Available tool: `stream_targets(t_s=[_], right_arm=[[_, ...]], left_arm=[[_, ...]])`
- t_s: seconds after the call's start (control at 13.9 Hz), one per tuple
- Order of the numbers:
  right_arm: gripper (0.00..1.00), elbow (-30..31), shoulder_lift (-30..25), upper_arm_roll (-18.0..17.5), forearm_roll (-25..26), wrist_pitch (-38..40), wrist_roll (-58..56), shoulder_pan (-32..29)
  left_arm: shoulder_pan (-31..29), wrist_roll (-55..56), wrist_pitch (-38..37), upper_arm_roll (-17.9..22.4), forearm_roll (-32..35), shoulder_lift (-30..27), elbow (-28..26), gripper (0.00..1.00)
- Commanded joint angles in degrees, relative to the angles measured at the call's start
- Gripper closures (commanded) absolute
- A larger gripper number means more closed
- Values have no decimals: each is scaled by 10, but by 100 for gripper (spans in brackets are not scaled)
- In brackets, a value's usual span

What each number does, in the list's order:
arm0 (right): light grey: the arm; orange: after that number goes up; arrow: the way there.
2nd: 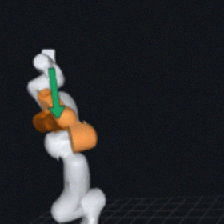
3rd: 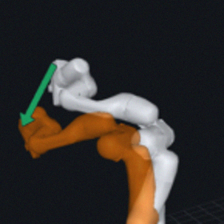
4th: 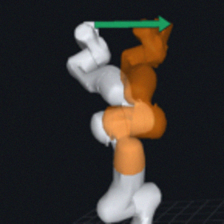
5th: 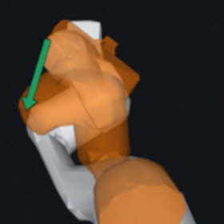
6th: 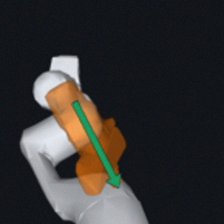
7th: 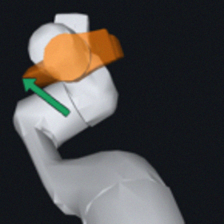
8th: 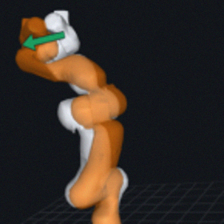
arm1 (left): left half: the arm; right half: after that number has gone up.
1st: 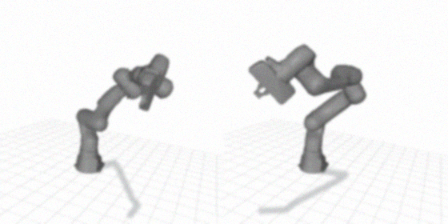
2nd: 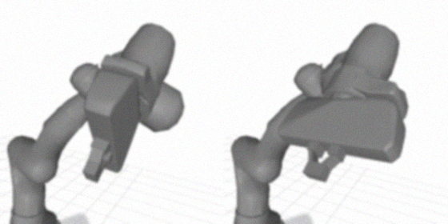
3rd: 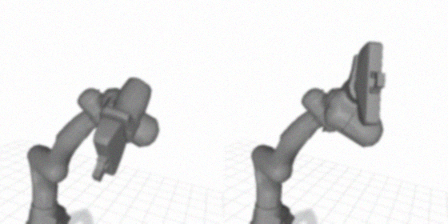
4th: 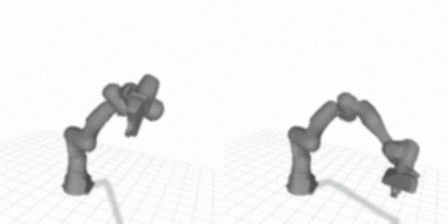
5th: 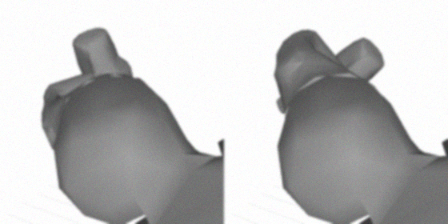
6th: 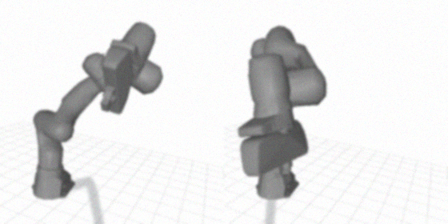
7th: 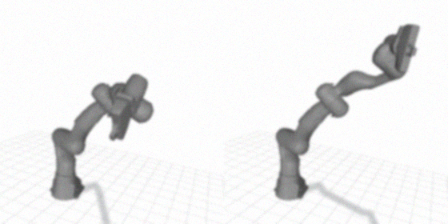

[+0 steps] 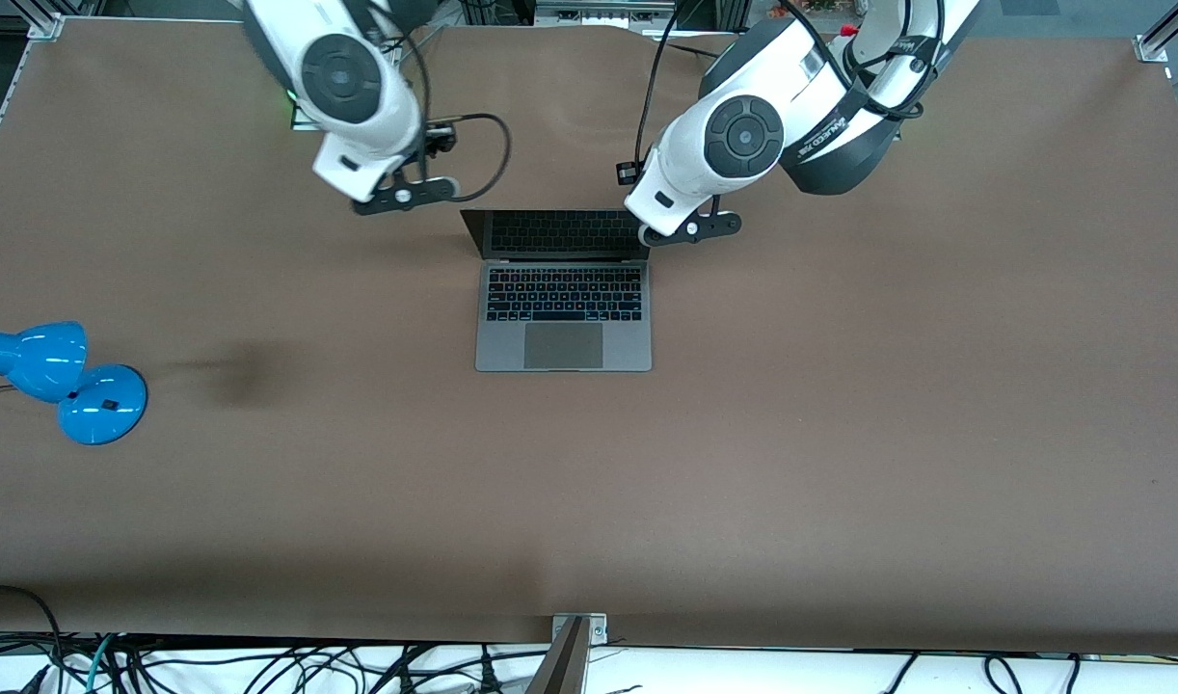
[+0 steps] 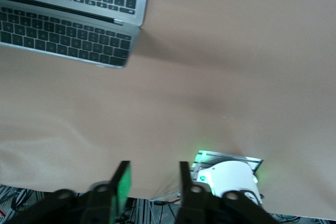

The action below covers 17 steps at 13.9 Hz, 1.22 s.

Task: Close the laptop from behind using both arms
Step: 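Move the left gripper toward the laptop lid while the right gripper follows, then lower both grippers behind the laptop lid onto its back edge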

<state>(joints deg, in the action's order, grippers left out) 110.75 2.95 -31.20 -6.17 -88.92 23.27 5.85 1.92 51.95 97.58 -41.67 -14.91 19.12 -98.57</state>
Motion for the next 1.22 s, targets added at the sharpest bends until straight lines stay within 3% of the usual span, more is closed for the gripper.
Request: stream_targets(t_s=[0.0,0.79,1.15], right_arm=[[100,-1,25,-10,-7,-41,48,18],[100,-16,106,-10,5,-128,85,40],[100,-37,130,-8,45,-155,85,39]], left_arm=[[2,-9,-6,-4,-6,12,-11,100],[14,-11,39,-6,34,85,-22,100],[14,-11,80,-5,64,106,-15,100]])
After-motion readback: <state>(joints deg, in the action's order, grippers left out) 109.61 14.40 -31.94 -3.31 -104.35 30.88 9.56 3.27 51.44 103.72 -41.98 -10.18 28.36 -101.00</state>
